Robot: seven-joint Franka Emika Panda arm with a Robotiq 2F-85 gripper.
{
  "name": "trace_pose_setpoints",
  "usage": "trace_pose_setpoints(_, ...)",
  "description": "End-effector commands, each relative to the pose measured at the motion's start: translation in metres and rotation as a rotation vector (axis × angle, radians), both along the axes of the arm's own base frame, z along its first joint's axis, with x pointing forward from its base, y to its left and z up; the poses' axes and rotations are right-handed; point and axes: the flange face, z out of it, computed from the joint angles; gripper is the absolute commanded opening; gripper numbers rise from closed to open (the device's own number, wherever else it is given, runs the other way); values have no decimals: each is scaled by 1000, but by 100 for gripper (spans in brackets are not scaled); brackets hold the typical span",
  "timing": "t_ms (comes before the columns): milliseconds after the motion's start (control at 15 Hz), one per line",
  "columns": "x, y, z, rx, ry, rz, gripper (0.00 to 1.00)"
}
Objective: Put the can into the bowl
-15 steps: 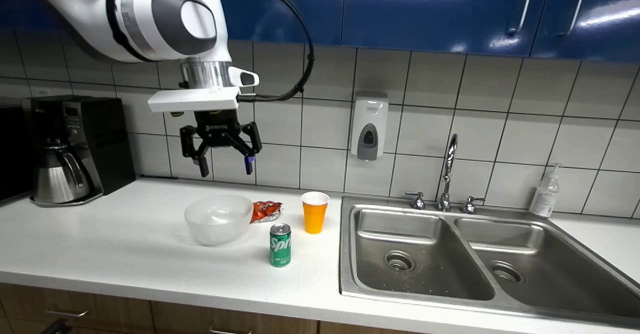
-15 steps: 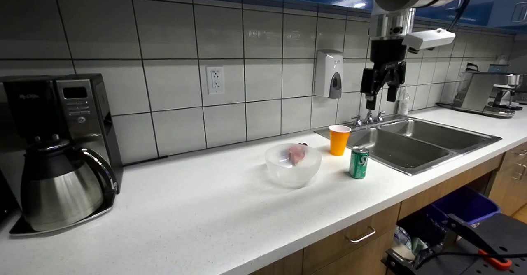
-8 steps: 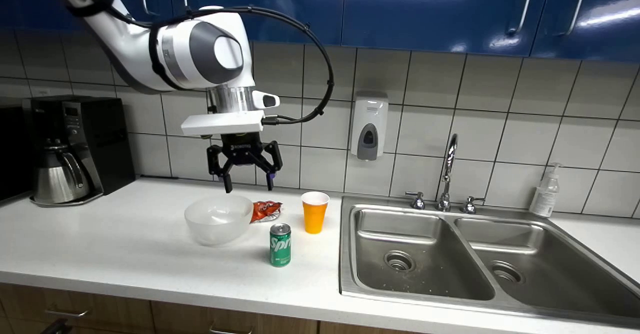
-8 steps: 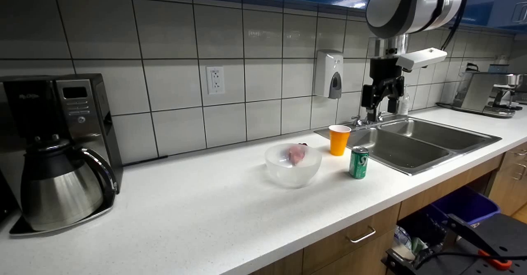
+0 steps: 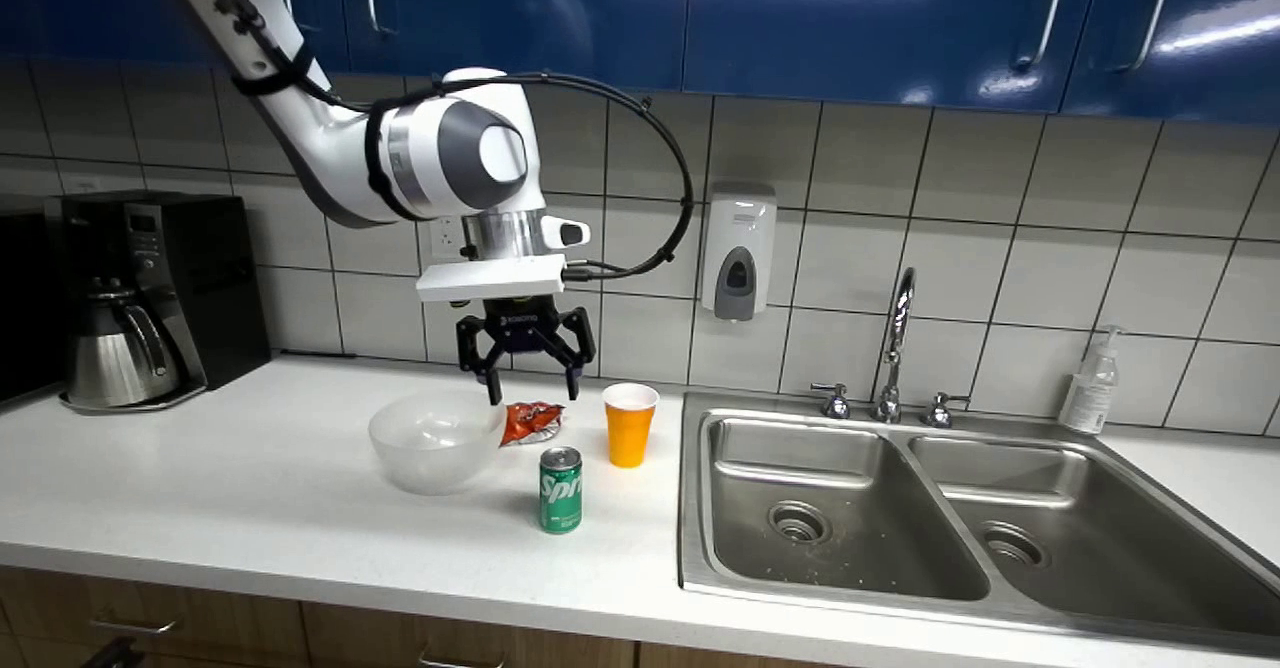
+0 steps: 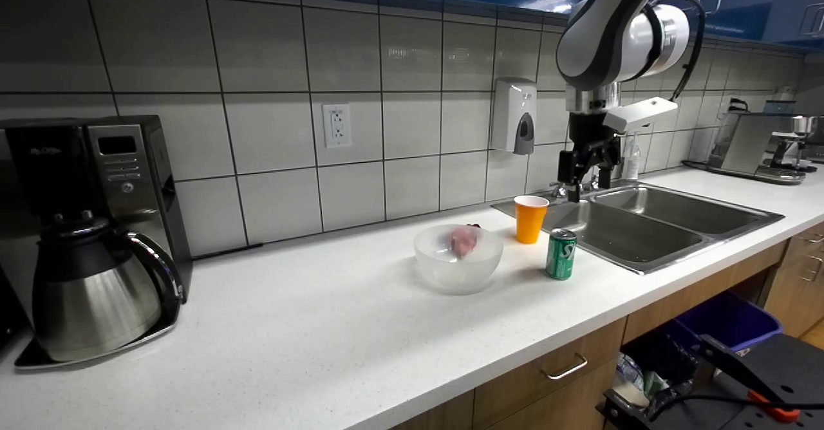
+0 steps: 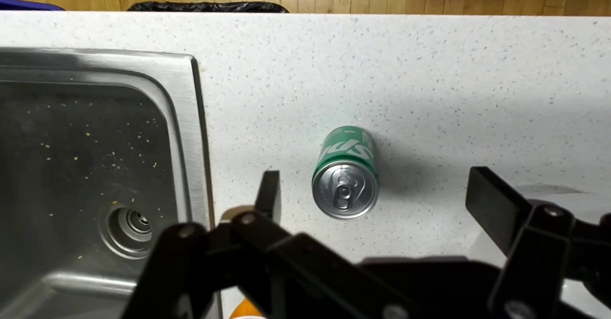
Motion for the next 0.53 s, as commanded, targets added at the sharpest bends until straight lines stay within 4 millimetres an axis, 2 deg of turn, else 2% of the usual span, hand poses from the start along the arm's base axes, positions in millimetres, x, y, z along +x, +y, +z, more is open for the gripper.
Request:
trace_pose_setpoints(0, 16, -16, -15, -14, 1, -6, 100)
trace_pose_setpoints(467, 33, -21, -46, 2, 2, -19, 100)
